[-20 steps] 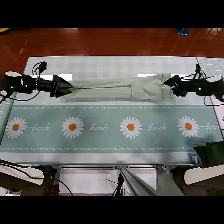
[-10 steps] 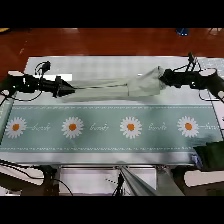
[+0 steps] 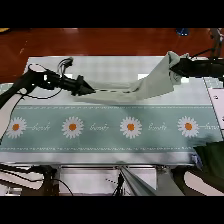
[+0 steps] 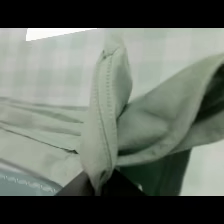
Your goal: Fold the shirts.
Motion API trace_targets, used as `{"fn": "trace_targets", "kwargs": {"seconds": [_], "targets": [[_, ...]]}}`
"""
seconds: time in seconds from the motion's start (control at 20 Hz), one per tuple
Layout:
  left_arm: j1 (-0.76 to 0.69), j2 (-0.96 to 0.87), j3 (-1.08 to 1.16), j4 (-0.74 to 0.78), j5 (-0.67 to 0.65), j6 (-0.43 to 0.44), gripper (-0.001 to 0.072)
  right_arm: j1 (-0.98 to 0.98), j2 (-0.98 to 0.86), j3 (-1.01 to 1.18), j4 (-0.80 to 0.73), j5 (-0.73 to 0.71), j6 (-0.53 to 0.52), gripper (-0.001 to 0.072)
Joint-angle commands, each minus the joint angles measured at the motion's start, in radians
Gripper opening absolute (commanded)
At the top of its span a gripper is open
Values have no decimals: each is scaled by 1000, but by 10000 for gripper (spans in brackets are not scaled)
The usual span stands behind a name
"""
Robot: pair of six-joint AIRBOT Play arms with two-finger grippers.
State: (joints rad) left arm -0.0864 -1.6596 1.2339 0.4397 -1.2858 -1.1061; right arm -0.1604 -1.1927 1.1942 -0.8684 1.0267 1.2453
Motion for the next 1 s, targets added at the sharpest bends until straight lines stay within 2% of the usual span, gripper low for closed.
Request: {"fn": "trace_targets", "kwargs": {"seconds": [0.0,0.2,0.35,0.75,0.95], "targets": [[-166,6,1,-82,129,-14,24,0,119,1,-138,123,107,25],[-350,-1,1,-87,283,-62,24,0,208,1,-201,230,163,25],[-475,-23,1,-129,374,-63,24,0,250,1,-234,267,189,25],[-736,-183,1,-393,551,-63,23,0,284,1,-237,341,193,25],[-790,-229,1,-500,609,-54,23,0,348,1,-242,363,190,25]]}}
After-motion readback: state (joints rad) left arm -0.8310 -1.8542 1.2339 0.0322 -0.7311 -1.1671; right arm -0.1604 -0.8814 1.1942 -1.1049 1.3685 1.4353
